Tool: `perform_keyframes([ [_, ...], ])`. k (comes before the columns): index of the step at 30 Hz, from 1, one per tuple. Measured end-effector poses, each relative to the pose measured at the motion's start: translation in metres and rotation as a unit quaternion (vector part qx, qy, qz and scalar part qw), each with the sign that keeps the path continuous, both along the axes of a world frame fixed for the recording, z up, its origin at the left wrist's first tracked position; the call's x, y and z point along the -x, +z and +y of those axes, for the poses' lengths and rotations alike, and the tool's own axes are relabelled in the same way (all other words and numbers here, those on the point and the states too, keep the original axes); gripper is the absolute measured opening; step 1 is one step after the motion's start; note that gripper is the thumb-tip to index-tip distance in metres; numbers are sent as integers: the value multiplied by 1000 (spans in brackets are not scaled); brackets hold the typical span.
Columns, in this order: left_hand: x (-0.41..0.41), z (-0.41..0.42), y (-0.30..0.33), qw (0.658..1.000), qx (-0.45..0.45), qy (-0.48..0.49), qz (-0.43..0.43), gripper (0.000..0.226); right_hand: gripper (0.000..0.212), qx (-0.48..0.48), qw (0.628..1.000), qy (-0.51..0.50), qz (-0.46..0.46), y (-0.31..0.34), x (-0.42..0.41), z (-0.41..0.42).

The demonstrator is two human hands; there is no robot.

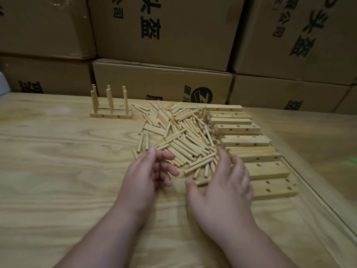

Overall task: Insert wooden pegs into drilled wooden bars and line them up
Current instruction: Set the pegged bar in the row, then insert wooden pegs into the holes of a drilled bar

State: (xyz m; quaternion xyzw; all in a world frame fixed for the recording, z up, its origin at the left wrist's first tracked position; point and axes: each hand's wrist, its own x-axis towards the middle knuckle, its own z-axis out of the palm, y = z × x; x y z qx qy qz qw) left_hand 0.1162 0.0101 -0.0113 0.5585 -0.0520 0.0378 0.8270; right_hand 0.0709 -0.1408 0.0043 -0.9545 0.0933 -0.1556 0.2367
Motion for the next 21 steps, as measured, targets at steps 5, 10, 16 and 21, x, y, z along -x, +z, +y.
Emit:
perform_keyframes([
  [5, 0, 0, 1, 1000, 8, -3, 3, 48, 94, -32, 996, 86, -10, -5, 5, 14],
  [10, 1, 1, 0, 1000, 11, -1, 7, 49, 86, 9, 998, 51, -24, -2, 6, 20],
  [16, 1, 1, 1, 1000, 11, -1, 6, 49, 87, 15, 998, 58, 20, -3, 6, 17],
  [21, 2, 1, 1, 1000, 19, -8, 9, 48, 71, -89, 982, 148, -81, 4, 11, 27],
])
